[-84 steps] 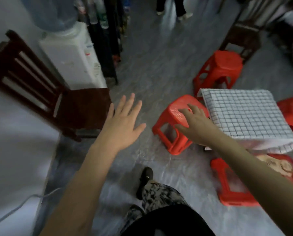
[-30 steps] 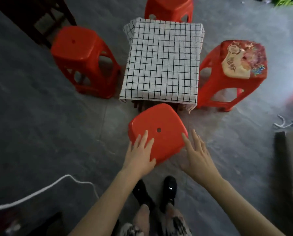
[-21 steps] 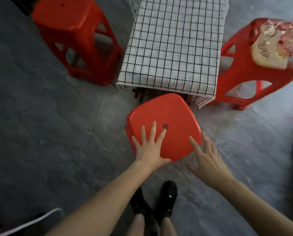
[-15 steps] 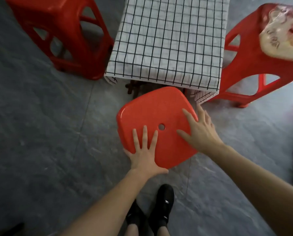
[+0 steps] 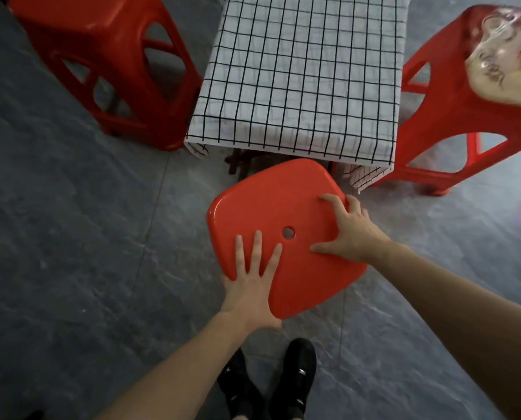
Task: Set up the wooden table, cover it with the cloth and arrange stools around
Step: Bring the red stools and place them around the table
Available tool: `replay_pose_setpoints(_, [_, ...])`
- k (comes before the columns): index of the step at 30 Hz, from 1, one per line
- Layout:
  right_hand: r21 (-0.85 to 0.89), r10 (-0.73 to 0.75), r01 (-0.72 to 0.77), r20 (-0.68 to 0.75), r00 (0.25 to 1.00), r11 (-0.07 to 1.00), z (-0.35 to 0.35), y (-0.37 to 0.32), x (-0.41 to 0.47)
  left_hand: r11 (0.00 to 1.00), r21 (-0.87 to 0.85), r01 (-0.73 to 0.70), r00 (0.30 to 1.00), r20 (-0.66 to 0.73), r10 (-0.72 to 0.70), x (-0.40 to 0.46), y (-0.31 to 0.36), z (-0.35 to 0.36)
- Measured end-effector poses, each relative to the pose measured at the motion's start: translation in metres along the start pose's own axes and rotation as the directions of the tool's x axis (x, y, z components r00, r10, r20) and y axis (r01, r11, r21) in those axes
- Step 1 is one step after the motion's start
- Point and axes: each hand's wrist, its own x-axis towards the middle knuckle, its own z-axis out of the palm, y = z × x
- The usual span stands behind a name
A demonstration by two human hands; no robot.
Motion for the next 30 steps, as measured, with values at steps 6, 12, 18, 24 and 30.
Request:
replay_pose_setpoints(6, [0.080,0.049,-0.044,-0.065,0.997,0.996,0.011,-0.001,-0.009,0.981,0.166,-0.099,0.994,-0.021,0.104,0.006,-0.024,-0.014])
replay_pose_setpoints(12, [0.191,0.169,-0.148,-0.103,0.980,0.970,0.040,-0.005,-0.029,0.909,0.362,-0.208,0.978,0.054,0.202,0.023,-0.056,-0.046])
replay_pose_setpoints(18, [0.200,0.178,-0.165,-0.052,0.983,0.966,0.052,-0.016,-0.040,0.937,0.225,-0.267,0.961,0.138,0.241,0.028,-0.082,-0.071])
replay_pose_setpoints(24, [0.213,0.207,-0.208,0.027,0.978,0.955,0.049,-0.020,-0.037,0.838,-0.528,0.139,0.968,-0.105,-0.227,0.026,-0.082,-0.068])
replay_pose_setpoints(30, [0.198,0.208,-0.200,-0.024,0.978,0.960,0.050,-0.017,-0.040,0.782,-0.577,0.234,0.965,0.042,-0.257,0.034,-0.060,-0.065])
